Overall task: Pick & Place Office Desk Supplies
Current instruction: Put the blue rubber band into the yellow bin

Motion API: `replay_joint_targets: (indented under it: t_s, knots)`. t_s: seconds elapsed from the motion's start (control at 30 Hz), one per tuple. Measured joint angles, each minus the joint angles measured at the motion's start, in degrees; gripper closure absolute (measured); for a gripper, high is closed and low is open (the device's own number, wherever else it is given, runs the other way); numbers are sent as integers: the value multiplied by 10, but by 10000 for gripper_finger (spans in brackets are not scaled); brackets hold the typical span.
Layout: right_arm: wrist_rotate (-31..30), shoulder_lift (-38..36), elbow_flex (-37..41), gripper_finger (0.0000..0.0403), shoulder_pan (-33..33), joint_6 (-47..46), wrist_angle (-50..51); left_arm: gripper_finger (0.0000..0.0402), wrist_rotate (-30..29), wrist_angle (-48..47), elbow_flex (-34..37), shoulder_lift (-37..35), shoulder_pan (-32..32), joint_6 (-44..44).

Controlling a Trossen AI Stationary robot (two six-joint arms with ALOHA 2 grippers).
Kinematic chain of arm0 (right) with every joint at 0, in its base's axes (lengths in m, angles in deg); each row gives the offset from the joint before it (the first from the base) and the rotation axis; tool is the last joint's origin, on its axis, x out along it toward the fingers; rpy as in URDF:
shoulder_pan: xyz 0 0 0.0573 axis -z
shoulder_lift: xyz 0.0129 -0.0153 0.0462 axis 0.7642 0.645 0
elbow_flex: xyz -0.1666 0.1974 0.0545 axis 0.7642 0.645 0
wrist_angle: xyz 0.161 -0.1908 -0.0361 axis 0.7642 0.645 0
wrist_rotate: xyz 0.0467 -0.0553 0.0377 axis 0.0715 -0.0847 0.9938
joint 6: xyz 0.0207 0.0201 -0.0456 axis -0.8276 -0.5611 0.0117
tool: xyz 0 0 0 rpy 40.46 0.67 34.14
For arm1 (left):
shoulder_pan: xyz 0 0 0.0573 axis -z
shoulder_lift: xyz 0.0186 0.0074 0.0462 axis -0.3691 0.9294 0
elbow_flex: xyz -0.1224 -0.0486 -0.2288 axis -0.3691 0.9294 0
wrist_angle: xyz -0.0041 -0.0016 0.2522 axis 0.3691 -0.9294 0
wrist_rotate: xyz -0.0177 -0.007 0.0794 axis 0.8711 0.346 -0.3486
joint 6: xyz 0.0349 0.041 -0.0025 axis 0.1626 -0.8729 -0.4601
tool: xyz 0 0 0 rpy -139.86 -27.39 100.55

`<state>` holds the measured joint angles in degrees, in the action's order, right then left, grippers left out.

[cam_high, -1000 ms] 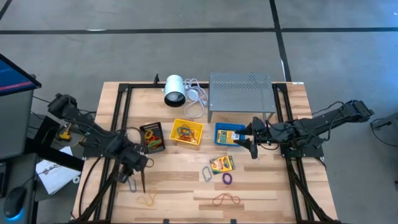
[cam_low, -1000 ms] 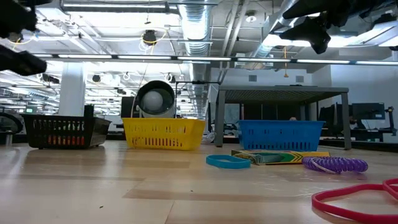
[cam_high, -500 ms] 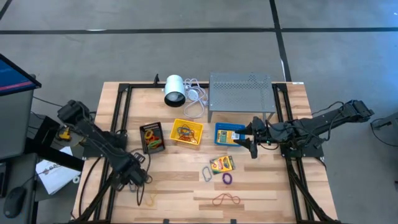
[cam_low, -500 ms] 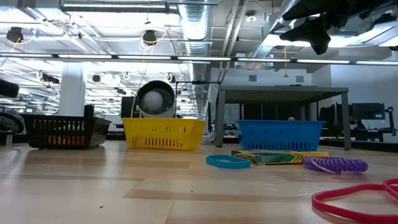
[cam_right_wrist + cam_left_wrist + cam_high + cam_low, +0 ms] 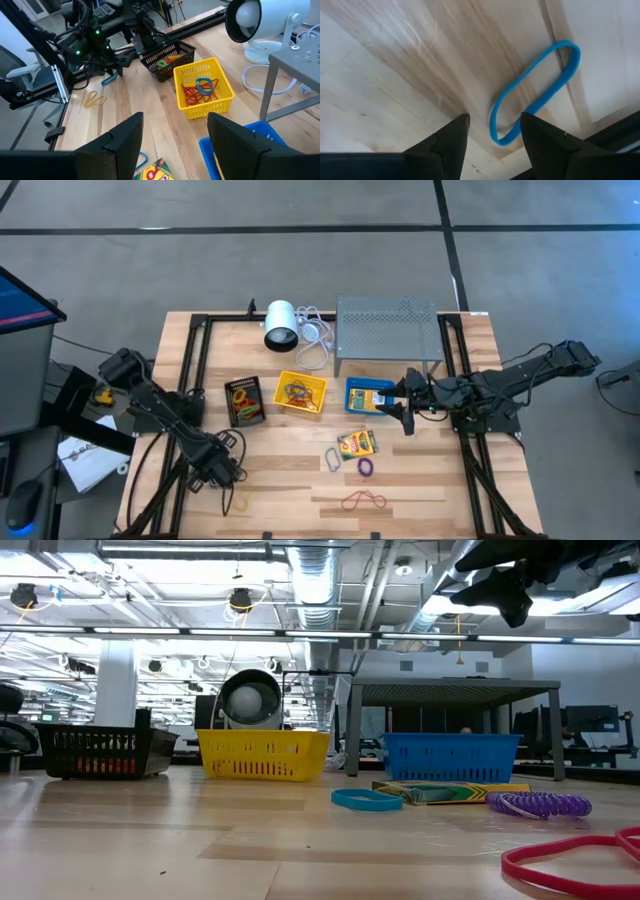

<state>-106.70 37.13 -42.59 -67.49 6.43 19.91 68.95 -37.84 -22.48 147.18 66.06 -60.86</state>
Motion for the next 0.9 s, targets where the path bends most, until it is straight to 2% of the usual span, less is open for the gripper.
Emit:
replay_joint_targets:
  t_s: [0.1, 0.23, 0.6, 0.9]
  knots:
    - [0, 0, 0, 186, 0, 0, 0, 225, -12, 2, 1, 0, -1, 4]
    - [0, 0, 0, 186, 0, 0, 0, 253, -27, 3, 1, 0, -1, 8]
    - [0, 0, 0, 186, 0, -3, 0, 393, -51, 15, 15, 0, -1, 20]
    - [0, 0, 0, 186, 0, -4, 0, 400, -51, 13, 14, 0, -1, 19]
